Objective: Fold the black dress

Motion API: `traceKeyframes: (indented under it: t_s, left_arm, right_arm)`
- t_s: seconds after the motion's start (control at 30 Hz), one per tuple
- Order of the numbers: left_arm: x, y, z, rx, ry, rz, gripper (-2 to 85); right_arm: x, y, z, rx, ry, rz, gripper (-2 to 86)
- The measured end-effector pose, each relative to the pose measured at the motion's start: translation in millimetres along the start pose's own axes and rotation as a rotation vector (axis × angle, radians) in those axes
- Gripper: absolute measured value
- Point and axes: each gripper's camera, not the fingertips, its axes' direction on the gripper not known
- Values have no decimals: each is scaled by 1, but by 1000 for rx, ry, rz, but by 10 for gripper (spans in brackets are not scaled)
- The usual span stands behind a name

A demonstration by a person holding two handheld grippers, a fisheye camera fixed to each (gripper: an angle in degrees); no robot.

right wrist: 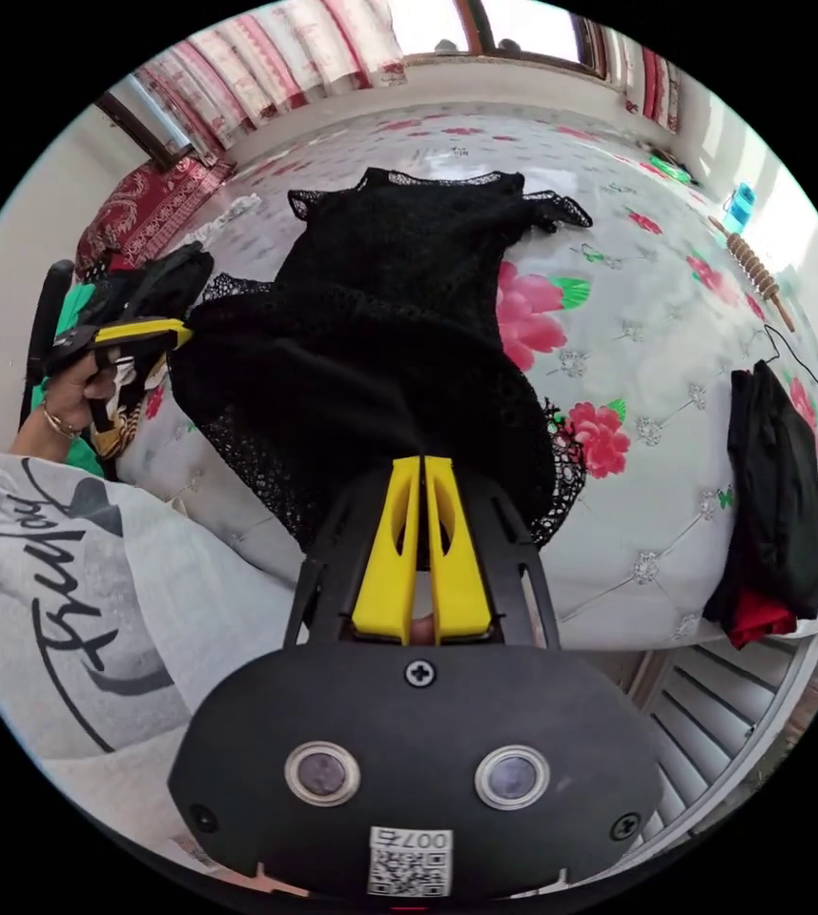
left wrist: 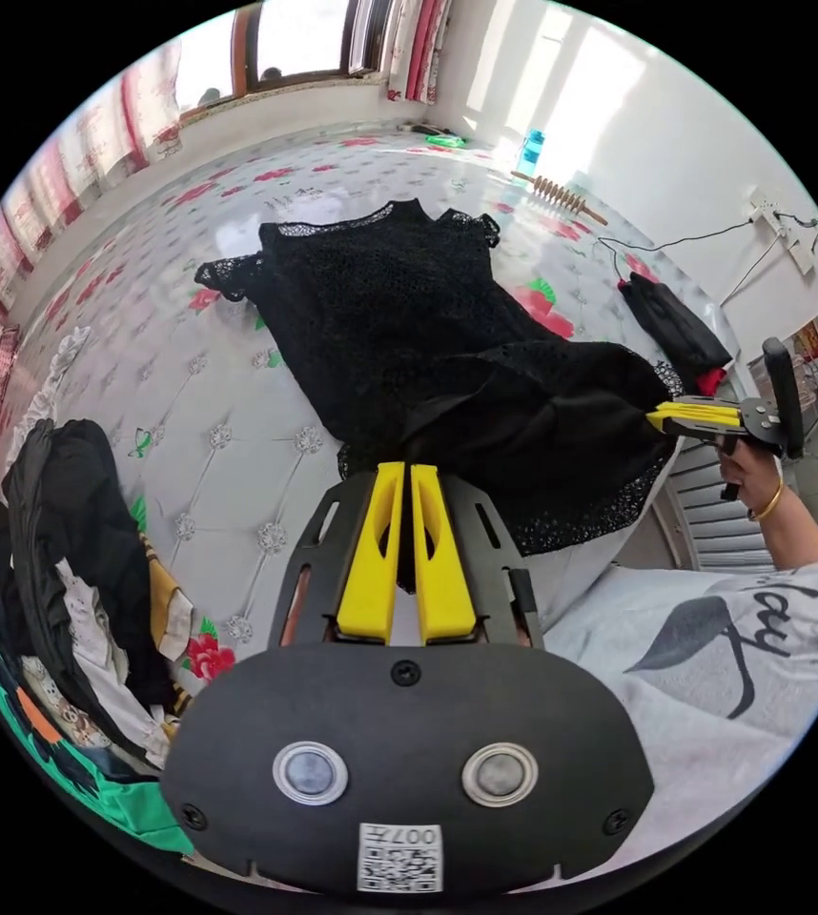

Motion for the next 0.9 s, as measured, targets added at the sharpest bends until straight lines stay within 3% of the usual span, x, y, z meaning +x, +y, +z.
traceKeyframes:
  t_s: [0.13,0.27,0.43,0.6,0.7,0.77,0.9]
  left_arm:
    - [-2,39,-28,58,14,37,-9]
    - [-10,66,-6,-41,0,12,-9]
    - [0,76,-9,-7,16,32,-9]
    - [-4,87,-14,-7,25,13,-9]
    - [-9,96,-17,0,44,-11,-9]
    - [-11,101,-18,-3,47,-21,-9]
    - [-11,109,-21,-15,33,-6,-9]
  right_arm:
    - [8,45,-66,202,-209,-93,3]
    - [27,68,-40,-31,-91,-6,19]
    - [18,59,-42,39,-71,59,66]
    - [5,52,-20,-23,-33,63,86]
    - [-1,56,5,-92,113,42,87]
    - [7,62,24,-163,322,40,82]
    - [32,72,15,-192,330,26,46]
